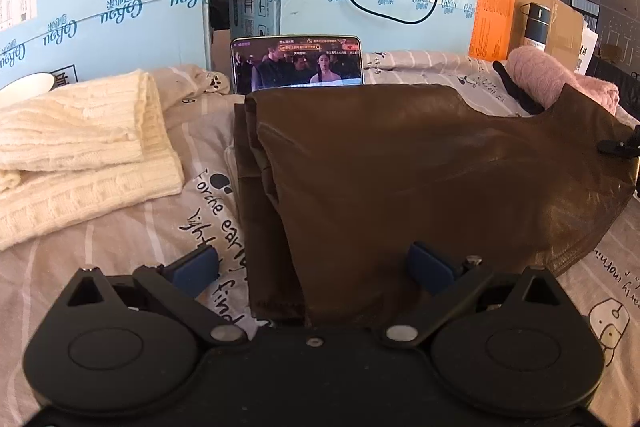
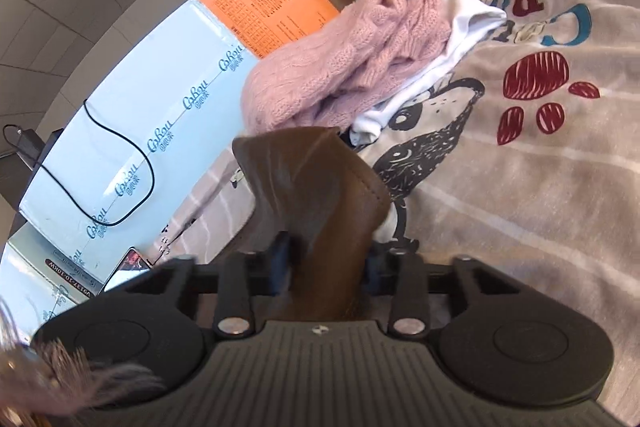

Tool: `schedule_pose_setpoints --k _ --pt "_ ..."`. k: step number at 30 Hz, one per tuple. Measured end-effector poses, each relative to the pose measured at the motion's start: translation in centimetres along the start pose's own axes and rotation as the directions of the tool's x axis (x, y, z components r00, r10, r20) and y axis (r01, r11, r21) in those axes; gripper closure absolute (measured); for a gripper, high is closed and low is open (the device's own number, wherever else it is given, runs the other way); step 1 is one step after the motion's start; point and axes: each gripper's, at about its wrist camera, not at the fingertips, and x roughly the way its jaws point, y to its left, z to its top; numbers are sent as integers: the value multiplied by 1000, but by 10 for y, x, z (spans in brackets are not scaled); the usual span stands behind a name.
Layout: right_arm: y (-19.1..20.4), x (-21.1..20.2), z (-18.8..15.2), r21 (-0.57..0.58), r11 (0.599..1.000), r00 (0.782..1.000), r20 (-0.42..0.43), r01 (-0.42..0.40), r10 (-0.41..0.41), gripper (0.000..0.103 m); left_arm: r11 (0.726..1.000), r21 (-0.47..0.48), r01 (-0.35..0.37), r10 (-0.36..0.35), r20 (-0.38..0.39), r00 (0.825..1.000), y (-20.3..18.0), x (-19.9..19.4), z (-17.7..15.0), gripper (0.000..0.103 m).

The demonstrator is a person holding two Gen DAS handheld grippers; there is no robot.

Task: Fold clothes

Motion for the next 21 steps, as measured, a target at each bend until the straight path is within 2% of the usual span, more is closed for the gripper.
schedule_pose_setpoints --k 2,4,7,10,14,17,21 --pt "14 -18 0 -96 995 997 73 -32 39 92 1000 10 -6 6 18 1000 -3 -3 0 0" --pt "25 -37 5 -158 985 987 136 -62 84 93 1000 20 5 -6 52 999 -5 -10 0 0" --pt "36 -55 16 -169 983 978 182 -71 102 94 999 33 13 -16 94 995 -7 -18 1 0" --pt "55 -59 17 -259 965 977 194 -38 90 93 998 52 -34 28 100 995 -9 -19 2 0" --pt "90 -60 4 -319 938 969 153 -135 191 93 993 88 -75 72 42 997 -12 -7 1 0" --pt "126 -62 -16 -387 893 946 127 -230 298 93 995 78 -69 66 36 997 -10 -6 0 0" --pt "171 -63 -59 -527 794 908 93 -303 408 93 996 64 -60 59 30 998 -9 -6 -1 0"
